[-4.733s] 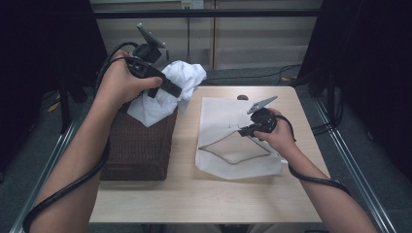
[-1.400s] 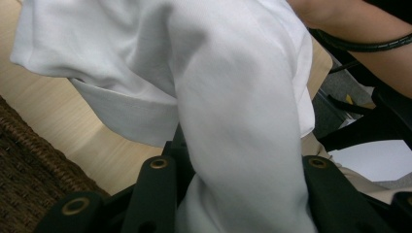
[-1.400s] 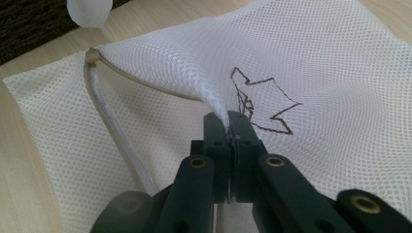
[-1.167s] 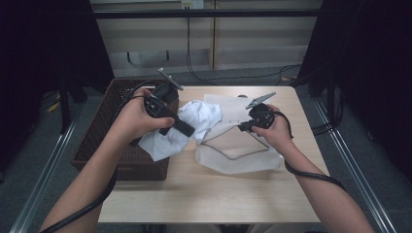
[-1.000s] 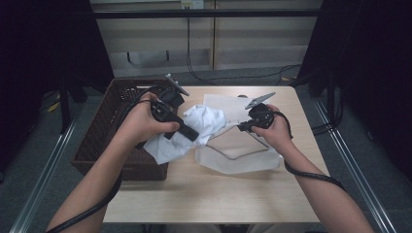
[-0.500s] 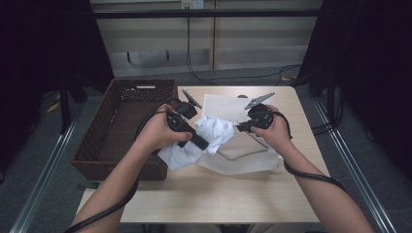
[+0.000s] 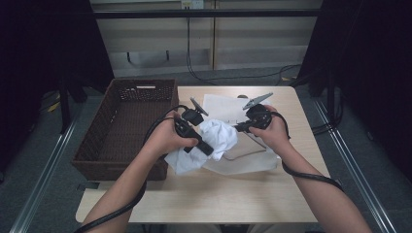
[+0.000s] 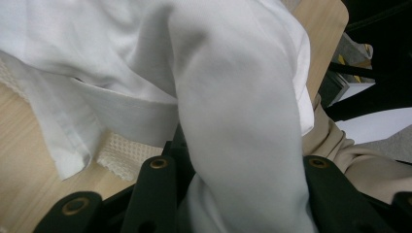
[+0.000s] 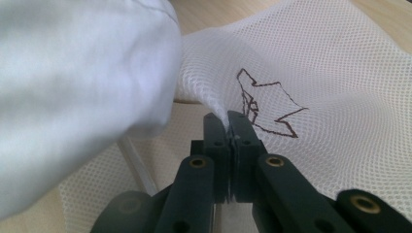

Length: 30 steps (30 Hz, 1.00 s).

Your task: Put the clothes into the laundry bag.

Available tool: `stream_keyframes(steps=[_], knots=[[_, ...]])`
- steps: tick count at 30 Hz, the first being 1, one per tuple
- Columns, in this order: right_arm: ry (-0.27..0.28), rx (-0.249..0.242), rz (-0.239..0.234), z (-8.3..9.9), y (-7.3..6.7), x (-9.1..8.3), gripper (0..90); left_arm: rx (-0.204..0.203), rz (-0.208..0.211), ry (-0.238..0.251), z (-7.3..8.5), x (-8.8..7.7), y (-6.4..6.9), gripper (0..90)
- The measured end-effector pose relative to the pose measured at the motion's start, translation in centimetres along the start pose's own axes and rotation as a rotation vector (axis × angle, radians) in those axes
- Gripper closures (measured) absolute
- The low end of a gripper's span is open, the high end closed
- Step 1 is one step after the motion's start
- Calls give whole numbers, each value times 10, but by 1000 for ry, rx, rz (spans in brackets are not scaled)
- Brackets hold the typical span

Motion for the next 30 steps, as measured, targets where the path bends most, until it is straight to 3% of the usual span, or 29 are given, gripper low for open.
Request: stream_keyframes(steps=[8, 10, 19, 23, 30], knots=[[8, 6, 3, -2, 0, 0, 886, 1, 6, -28, 3, 11, 0, 647], [13, 7, 4, -3, 0, 0, 886, -12, 20, -2, 2, 17, 1, 647], [4, 3, 9, -3, -1, 1, 886, -9, 30, 2, 1, 33, 0, 647], [11, 2, 0, -4, -2, 1, 886, -10, 22, -12, 1, 40, 1, 647], [17, 2, 1, -6, -1, 1, 886, 2, 42, -43, 2, 49, 5, 647]])
Point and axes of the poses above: each handheld gripper's, and its own axes: x roughly forward along the jaws, z roughly out of its underside, y roughly to its right, the point moved 8 cm from there along x, roughly forward along the jaws, and after that the axes turned 12 degrees about -x, right-handed, at the moved point
